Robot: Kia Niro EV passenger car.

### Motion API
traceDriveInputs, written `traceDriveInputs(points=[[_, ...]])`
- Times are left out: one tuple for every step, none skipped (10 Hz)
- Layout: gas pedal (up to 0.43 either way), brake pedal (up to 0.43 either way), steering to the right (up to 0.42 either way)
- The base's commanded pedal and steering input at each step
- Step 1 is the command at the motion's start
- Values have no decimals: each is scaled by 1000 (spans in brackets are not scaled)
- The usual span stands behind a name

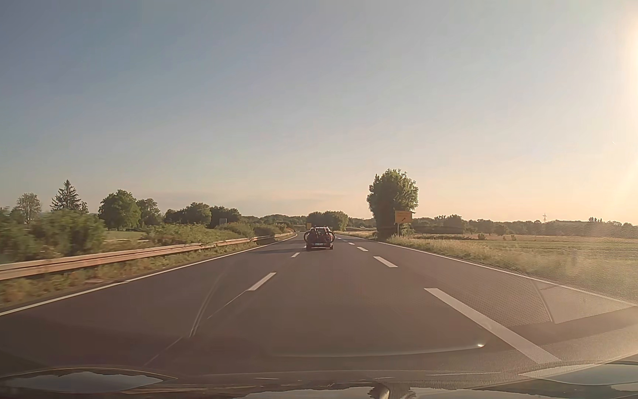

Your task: Follow the waypoints while adhering to traffic rules and regulations

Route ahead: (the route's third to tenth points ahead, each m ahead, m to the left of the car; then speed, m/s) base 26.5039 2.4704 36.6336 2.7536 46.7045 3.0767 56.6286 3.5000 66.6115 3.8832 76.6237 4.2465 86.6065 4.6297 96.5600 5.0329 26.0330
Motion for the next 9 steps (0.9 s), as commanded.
traceDriveInputs(points=[[228, 0, -2], [228, 0, -2], [228, 0, -2], [228, 0, -2], [228, 0, -2], [228, 0, -3], [228, 0, -4], [228, 0, -4], [228, 0, -4]])
